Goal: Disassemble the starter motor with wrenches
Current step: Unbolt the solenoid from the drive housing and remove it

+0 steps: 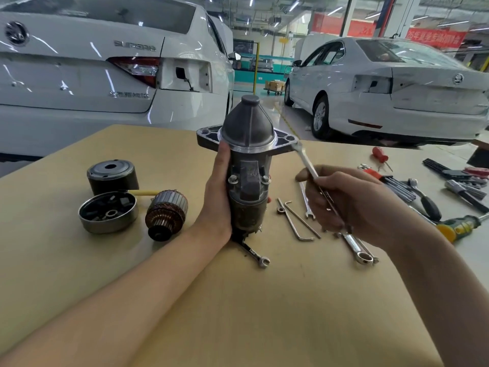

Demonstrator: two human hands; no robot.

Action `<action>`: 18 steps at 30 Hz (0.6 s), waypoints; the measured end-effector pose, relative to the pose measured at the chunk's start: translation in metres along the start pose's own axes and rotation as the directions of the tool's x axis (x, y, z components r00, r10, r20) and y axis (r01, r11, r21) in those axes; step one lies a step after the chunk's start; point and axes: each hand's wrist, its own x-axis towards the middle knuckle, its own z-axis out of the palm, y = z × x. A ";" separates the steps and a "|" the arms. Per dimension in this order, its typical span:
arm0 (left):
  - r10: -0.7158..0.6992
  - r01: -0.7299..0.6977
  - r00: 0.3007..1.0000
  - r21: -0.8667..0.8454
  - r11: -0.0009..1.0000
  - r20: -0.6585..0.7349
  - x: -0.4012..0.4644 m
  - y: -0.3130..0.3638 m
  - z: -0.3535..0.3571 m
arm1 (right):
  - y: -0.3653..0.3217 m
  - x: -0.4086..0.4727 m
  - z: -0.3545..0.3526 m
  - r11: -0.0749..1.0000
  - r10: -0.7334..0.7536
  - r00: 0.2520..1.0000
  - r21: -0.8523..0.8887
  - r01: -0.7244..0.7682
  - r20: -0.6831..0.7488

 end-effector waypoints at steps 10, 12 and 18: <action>0.005 -0.006 1.000 -0.010 1.000 -0.025 -0.002 0.001 0.002 | -0.004 -0.003 -0.006 0.968 0.051 0.998 -0.250 -0.038 0.044; -0.006 0.005 1.000 -0.008 1.000 -0.030 -0.002 0.002 0.002 | -0.005 -0.004 -0.006 0.962 0.038 0.999 -0.273 -0.033 0.012; -0.050 0.050 0.998 0.015 0.999 -0.038 -0.001 0.001 -0.002 | -0.005 -0.002 -0.003 0.974 -0.081 0.973 -0.224 0.031 -0.215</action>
